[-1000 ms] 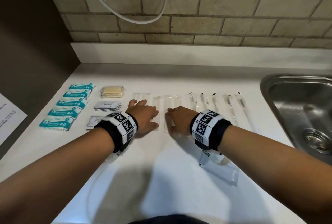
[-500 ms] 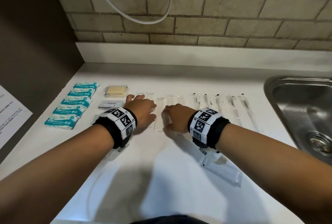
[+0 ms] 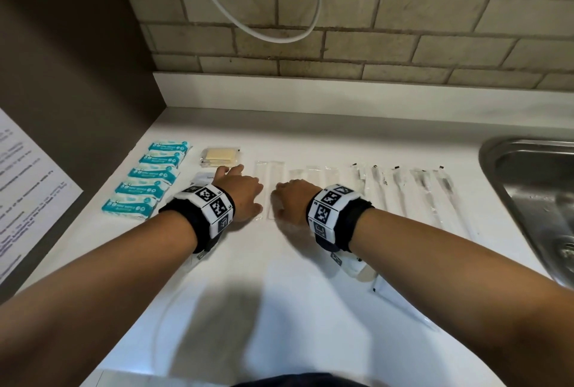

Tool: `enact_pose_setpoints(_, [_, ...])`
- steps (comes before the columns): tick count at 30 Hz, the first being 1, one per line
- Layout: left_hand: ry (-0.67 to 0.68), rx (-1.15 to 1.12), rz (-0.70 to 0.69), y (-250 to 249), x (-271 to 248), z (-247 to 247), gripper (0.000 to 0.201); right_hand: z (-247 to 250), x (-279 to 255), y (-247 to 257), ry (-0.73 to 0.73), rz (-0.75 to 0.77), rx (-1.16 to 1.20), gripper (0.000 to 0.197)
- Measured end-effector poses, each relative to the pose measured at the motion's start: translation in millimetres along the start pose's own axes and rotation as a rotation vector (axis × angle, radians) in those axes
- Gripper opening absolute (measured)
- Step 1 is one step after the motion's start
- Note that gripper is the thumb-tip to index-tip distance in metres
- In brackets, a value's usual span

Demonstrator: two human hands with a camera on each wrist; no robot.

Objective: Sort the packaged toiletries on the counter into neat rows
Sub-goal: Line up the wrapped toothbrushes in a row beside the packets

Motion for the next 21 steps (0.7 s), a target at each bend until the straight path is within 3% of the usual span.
enact_pose_setpoints(7, [-0.010, -0.033, -0.005, 4.3, -2.8, -6.0, 0.036, -0.4, -6.8, 3.2, -0.070, -0.018, -0.005, 0.020])
enact_pose_setpoints(21, [-0.019, -0.050, 0.007, 3.4, -6.8, -6.2, 0.036, -13.1, -7.0, 4.5, 0.098, 0.028, 0.012, 0.027])
Point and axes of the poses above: each hand's wrist, its own x-axis towards the middle knuckle, its own z-axis out of the back of the hand, y = z × x, the point moved 10 cm from there along x, towards the middle knuckle, and after that the axes turned 3 degrees about -z, right-handed, at the moved point
